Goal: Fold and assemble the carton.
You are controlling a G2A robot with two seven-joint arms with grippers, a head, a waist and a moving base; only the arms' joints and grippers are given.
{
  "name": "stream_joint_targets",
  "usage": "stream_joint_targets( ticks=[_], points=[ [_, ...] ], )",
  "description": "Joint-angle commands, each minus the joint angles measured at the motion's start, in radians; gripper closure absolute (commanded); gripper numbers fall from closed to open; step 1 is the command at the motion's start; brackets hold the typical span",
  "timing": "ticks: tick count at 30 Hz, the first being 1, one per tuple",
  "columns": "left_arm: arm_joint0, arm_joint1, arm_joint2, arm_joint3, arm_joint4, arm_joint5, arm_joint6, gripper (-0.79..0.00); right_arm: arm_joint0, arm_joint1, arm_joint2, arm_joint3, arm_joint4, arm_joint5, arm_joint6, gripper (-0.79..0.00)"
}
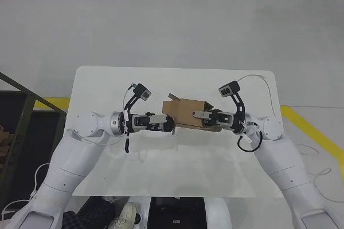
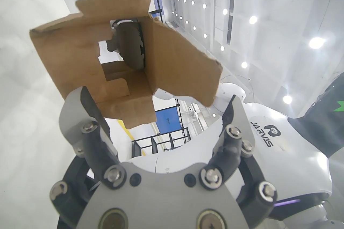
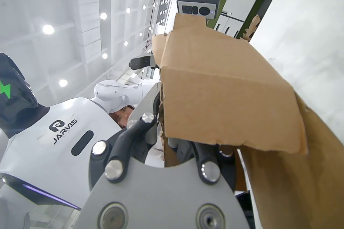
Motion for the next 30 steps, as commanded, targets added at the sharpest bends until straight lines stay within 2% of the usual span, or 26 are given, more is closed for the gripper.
stream_joint_targets(
  ticks=[1, 9, 18, 30],
  points=[
    [0.011, 0.002, -0.008, -0.003, -0.004, -0.001, 0.0, -0.785, 0.003, 0.001, 0.01, 0.006, 0.005, -0.004, -0.003, 0.0],
    [0.04, 0.004, -0.007, -0.03, -0.007, 0.005, -0.015, -0.785, 0.007, 0.001, 0.031, 0.017, -0.021, -0.019, -0.057, 0.0],
    [0.024, -0.001, 0.016, -0.045, -0.019, 0.007, -0.02, -0.785, -0.005, -0.003, 0.024, 0.017, -0.088, -0.035, -0.135, 0.0],
    [0.019, 0.002, -0.016, -0.022, -0.018, 0.001, 0.005, -0.785, -0.027, 0.0, 0.012, -0.014, -0.09, -0.024, -0.055, 0.0]
  ],
)
